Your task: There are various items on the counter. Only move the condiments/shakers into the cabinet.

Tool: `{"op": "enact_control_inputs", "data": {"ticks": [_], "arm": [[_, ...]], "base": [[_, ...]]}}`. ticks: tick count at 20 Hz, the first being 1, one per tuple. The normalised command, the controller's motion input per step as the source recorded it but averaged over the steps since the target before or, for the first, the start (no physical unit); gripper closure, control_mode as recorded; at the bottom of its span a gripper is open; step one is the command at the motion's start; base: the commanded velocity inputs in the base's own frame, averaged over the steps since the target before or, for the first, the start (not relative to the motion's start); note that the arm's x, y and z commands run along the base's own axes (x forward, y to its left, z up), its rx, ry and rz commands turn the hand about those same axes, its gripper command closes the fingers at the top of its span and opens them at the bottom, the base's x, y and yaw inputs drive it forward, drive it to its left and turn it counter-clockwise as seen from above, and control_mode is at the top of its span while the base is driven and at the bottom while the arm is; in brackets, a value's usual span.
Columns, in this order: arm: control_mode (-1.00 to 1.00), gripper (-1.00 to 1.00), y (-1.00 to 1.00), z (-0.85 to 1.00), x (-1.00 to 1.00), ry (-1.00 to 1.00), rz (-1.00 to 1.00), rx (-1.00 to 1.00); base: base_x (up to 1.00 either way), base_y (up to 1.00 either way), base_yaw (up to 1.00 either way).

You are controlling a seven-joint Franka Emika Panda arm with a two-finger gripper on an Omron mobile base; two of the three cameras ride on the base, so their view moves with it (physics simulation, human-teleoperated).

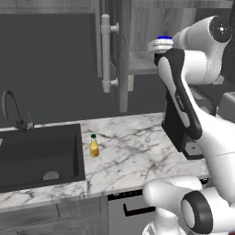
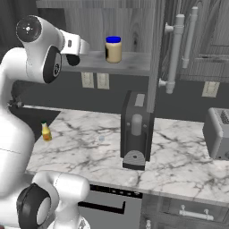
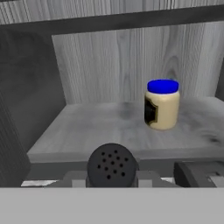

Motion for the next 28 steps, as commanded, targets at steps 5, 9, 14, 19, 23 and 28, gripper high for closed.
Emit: {"op": "enact_control_inputs", "data": {"ticks": [5,9,14,19,23,28], "arm": [[-1.0,1.0,0.0,0.0,0.45,0.0,0.0,0.0],[-1.0,1.0,0.0,0.0,0.47,0.0,0.0,0.0],[-1.0,1.0,0.01,-0.1,0.44,0.0,-0.01,0.0],[-1.0,1.0,0.0,-0.23,0.37,0.0,-0.01,0.0],[-1.0,1.0,0.0,-0.33,0.38,0.0,0.0,0.0],[-1.0,1.0,0.0,-0.31,0.4,0.0,0.0,0.0]], "base": [[0.0,0.0,0.0],[0.0,0.0,0.0],[0.0,0.0,0.0],[0.0,0.0,0.0],[0.0,0.0,0.0],[0.0,0.0,0.0]]}}
